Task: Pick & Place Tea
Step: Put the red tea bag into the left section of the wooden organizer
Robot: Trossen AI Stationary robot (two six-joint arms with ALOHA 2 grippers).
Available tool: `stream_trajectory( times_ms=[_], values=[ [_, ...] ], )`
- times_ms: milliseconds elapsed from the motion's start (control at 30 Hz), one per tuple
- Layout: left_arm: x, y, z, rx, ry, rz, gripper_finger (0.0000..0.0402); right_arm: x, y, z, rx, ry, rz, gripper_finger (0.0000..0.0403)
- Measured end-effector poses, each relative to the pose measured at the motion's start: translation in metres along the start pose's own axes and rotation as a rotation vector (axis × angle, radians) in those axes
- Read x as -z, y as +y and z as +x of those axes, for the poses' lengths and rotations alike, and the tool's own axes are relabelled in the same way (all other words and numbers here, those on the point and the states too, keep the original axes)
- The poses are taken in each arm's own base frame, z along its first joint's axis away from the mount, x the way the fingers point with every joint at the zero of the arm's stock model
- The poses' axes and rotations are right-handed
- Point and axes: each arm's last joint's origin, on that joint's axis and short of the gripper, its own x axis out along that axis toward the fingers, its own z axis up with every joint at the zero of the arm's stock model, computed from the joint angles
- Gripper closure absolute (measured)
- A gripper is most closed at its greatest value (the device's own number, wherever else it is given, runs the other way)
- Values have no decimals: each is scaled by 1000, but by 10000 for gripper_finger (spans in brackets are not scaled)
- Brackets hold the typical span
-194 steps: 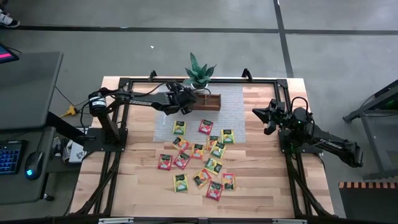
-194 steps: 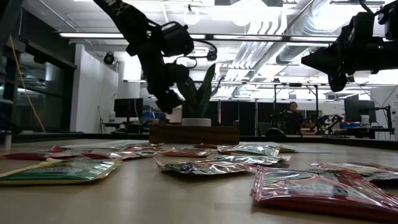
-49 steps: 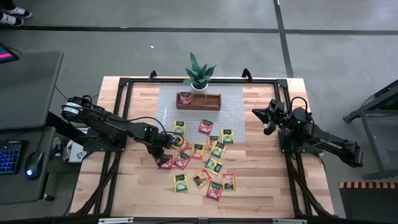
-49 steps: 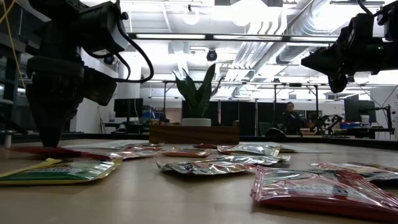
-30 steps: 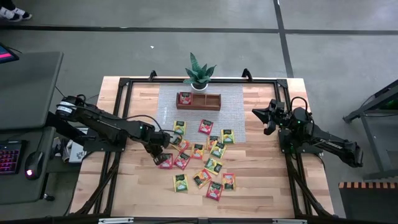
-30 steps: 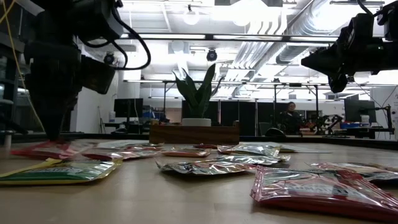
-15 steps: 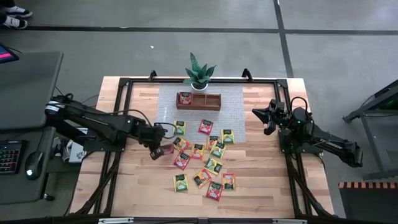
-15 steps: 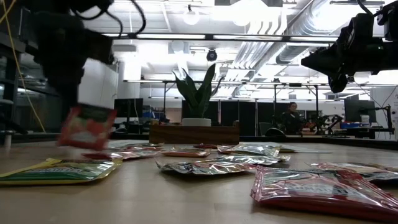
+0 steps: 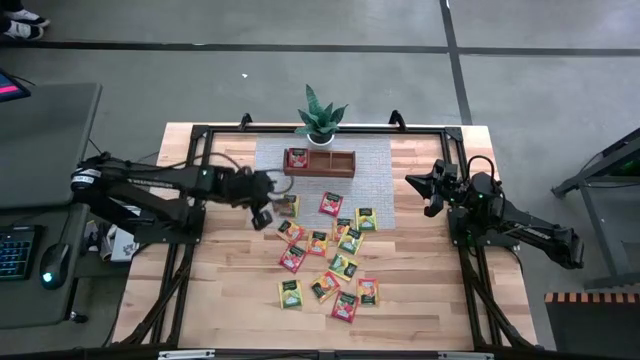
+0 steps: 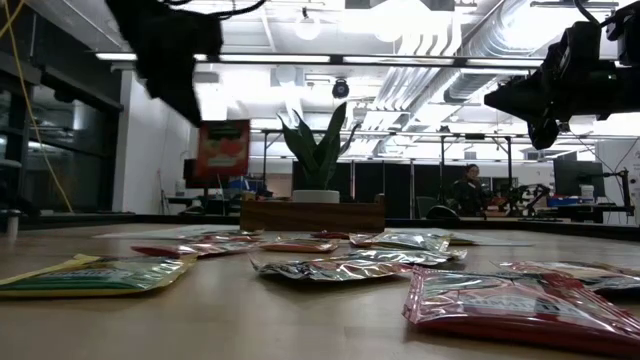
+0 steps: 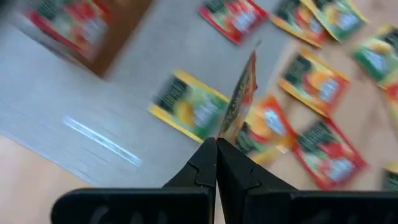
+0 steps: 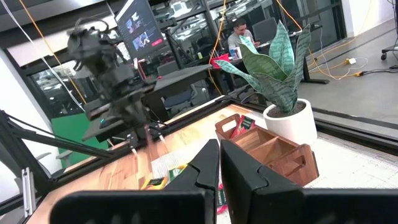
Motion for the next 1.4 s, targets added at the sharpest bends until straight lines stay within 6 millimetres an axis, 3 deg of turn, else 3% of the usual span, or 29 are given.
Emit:
stream_trajectory(
  times_ms=[267,567,900,1400],
  values=[
    [-55,35,14,-152,-52,116,401,0,0,0,0,0,0,391],
    [-101,70,56,-276,35,154,401,0,0,0,0,0,0,391],
    [-99,83,91,-264,155,125,401,0,0,0,0,0,0,391],
    [-98,106,93,-307,190,164,401,0,0,0,0,0,0,391]
  ],
)
